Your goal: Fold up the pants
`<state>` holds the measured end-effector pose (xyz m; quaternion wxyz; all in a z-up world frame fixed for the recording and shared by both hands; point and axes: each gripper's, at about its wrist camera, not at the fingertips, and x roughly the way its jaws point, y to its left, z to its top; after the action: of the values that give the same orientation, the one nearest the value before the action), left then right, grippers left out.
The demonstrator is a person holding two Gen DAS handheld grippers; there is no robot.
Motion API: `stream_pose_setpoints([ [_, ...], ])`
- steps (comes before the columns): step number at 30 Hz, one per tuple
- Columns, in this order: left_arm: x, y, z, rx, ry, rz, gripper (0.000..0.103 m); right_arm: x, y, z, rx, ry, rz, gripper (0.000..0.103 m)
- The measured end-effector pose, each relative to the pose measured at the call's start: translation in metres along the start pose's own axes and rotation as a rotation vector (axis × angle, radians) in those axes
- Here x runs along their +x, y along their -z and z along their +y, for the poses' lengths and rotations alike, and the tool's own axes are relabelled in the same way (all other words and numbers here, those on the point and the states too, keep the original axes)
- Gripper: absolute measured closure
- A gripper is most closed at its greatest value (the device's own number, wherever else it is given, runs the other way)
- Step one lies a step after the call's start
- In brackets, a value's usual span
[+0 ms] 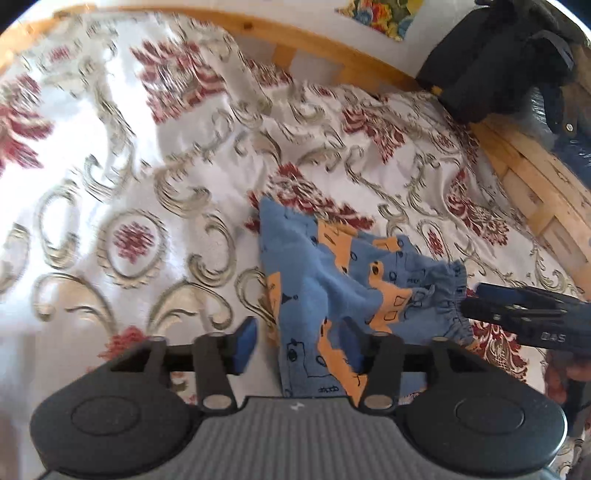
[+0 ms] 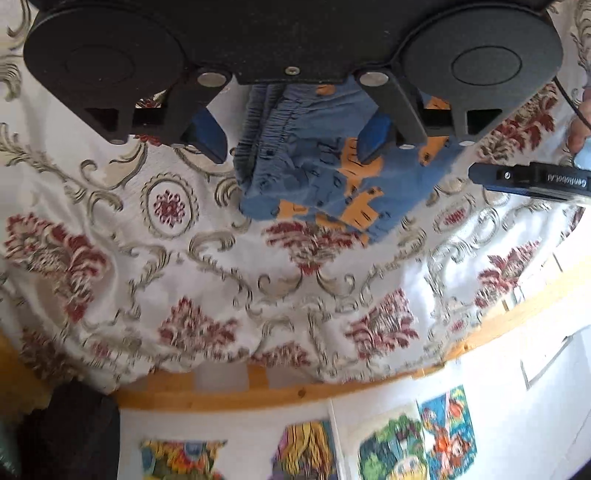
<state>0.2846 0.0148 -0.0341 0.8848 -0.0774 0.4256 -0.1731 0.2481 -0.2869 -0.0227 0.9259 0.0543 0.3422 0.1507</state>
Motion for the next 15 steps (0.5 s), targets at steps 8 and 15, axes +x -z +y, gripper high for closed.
stream_pose_setpoints([
  [8,-0.069,0.015,-0.041,0.107,-0.127,-0.146,0.01,-0.069,0.005,0.032,-0.01,0.056,-0.147,0.004],
  [15,-0.117,0.035,-0.063,0.057,-0.202,-0.248,0.003,-0.121,0.024,0.051,0.022,0.099,-0.229,0.001],
])
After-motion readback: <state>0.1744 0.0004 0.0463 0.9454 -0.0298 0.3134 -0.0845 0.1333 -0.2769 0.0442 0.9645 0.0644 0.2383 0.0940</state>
